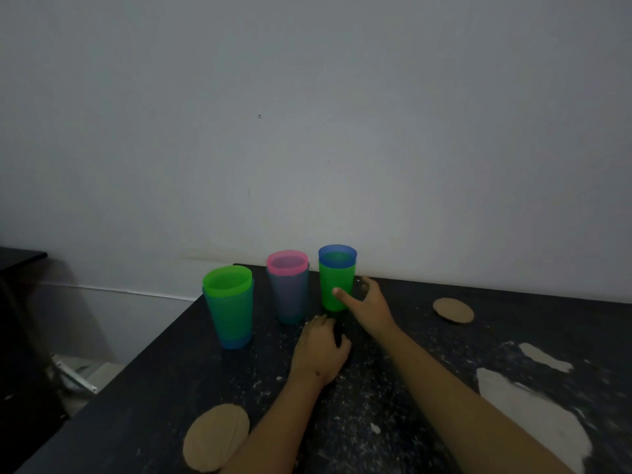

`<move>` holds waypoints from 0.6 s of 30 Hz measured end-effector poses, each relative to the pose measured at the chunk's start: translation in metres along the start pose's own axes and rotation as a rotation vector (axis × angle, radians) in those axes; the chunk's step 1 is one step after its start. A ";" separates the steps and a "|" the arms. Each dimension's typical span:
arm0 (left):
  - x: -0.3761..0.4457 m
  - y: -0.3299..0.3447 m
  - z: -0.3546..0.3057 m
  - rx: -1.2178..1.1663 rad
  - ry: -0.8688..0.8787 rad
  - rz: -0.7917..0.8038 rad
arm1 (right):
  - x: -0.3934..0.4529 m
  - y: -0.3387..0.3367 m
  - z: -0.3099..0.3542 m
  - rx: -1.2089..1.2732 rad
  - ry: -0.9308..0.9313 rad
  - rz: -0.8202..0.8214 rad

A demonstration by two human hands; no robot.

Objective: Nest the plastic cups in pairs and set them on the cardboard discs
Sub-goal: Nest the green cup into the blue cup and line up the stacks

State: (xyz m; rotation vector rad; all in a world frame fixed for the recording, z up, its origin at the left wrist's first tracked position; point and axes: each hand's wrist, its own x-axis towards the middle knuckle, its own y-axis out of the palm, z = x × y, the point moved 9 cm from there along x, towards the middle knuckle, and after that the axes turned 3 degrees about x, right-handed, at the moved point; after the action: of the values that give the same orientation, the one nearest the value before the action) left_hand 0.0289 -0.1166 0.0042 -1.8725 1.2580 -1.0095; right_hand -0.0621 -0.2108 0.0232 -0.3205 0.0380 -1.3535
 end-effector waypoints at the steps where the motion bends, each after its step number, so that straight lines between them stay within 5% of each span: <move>1: -0.005 -0.005 -0.002 0.000 -0.011 -0.027 | -0.010 -0.005 -0.002 -0.016 0.013 -0.009; 13: -0.073 -0.057 0.001 0.210 0.021 -0.131 | -0.102 -0.043 -0.008 -0.107 0.095 0.029; 18: -0.108 -0.093 0.037 0.374 -0.092 -0.056 | -0.137 -0.038 0.002 -0.100 0.065 0.087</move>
State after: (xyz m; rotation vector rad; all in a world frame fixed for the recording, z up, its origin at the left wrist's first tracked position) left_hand 0.0755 0.0186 0.0394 -1.6493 0.8957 -1.0904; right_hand -0.1281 -0.0854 0.0135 -0.3550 0.1723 -1.2782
